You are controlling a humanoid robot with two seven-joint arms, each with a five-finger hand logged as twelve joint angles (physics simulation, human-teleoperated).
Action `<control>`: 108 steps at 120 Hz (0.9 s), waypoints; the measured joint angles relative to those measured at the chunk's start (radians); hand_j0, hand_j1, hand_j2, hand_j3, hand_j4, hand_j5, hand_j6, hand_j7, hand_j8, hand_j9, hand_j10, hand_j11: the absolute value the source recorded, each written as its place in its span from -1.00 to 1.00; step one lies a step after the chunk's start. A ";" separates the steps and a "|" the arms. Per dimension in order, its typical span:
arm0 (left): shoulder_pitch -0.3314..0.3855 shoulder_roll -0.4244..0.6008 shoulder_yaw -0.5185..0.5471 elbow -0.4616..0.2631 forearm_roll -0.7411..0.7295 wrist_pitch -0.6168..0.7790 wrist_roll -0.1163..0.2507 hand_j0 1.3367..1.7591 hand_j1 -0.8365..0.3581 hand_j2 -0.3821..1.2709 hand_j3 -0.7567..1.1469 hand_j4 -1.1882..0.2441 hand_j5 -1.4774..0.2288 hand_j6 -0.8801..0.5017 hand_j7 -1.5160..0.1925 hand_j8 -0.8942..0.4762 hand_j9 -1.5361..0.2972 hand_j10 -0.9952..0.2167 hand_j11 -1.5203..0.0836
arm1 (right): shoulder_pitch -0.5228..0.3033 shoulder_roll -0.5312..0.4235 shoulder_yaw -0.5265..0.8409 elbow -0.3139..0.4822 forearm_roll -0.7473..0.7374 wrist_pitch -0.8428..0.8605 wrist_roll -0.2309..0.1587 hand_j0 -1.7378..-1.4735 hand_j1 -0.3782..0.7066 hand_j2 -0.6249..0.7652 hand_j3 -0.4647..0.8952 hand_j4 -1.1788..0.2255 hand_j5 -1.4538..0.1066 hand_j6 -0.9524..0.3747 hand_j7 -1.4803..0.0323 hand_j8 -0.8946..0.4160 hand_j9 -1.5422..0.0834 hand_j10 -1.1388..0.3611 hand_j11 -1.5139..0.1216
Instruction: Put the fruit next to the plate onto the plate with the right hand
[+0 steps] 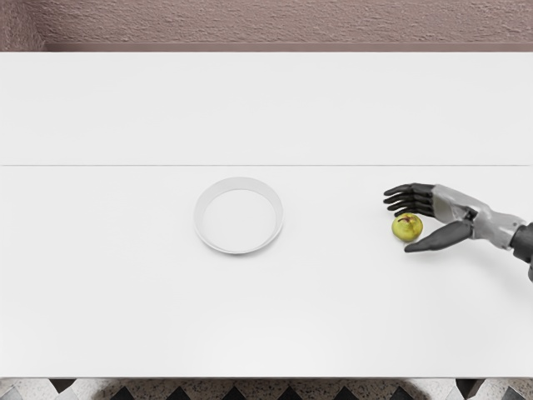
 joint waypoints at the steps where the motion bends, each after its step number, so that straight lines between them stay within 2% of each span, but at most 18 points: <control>1: 0.000 0.000 0.000 0.000 0.000 0.000 0.000 0.52 0.94 -0.53 -0.21 0.63 0.70 0.24 0.74 0.27 0.65 0.61 0.86 | 0.000 0.000 0.000 0.000 0.000 0.000 0.000 -0.40 -0.21 -0.19 -0.32 0.20 0.31 -0.08 0.38 -0.15 0.36 0.08 0.31; 31: 0.000 0.000 0.000 0.000 0.000 0.000 0.000 0.52 0.94 -0.53 -0.21 0.63 0.70 0.24 0.74 0.27 0.65 0.61 0.86 | 0.000 0.000 0.000 -0.003 0.000 0.002 0.000 -0.40 -0.17 -0.20 -0.32 0.17 0.27 -0.11 0.35 -0.18 0.33 0.04 0.28; 108: 0.000 0.000 0.000 0.000 0.000 0.000 0.000 0.52 0.94 -0.53 -0.21 0.63 0.70 0.24 0.74 0.27 0.65 0.61 0.86 | -0.001 0.015 0.000 -0.010 -0.021 -0.028 0.000 -0.40 0.19 -0.24 -0.32 -0.07 0.00 -0.35 0.07 -0.43 0.07 -0.13 0.03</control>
